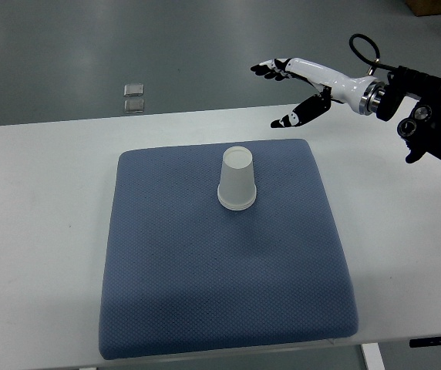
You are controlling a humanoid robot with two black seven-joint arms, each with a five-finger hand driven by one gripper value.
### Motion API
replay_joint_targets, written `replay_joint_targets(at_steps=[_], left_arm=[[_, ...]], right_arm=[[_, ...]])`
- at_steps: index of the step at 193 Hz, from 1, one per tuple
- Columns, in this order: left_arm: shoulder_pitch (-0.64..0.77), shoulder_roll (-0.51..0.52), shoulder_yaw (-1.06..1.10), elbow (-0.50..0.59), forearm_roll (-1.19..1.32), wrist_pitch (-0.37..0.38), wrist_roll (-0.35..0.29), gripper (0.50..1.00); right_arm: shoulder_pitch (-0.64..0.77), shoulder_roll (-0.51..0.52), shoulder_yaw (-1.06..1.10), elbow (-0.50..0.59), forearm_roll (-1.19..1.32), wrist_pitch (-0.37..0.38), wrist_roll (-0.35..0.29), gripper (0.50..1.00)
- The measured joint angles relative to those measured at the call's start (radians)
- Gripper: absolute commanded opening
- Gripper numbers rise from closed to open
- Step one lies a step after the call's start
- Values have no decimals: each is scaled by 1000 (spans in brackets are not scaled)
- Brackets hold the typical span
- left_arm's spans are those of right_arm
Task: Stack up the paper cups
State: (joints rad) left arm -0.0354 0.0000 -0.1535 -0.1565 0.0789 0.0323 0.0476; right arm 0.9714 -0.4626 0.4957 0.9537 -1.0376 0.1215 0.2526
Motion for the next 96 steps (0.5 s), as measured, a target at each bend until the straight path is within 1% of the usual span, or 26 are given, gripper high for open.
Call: replay_joint_targets(at_steps=[22, 44, 49, 53, 75, 96], left_arm=[[0, 0, 0, 0, 0, 0, 0, 1000], [0, 0, 0, 0, 0, 0, 0, 1000], [0, 0, 0, 0, 0, 0, 0, 1000], [0, 0, 0, 0, 0, 0, 0, 1000], [0, 0, 0, 0, 0, 0, 0, 1000], [0, 0, 0, 0, 0, 0, 0, 1000]], right_arm=[[-62, 15, 52, -52, 184, -31, -9, 893], [-121, 43, 80, -94, 333, -95, -11, 899], [-131, 49, 86, -101, 361, -111, -11, 919], [-139, 54, 92, -107, 384, -123, -11, 923], [-182, 76, 121, -137, 497, -189, -11, 924], [-203, 96, 134, -146, 554, -214, -10, 924]])
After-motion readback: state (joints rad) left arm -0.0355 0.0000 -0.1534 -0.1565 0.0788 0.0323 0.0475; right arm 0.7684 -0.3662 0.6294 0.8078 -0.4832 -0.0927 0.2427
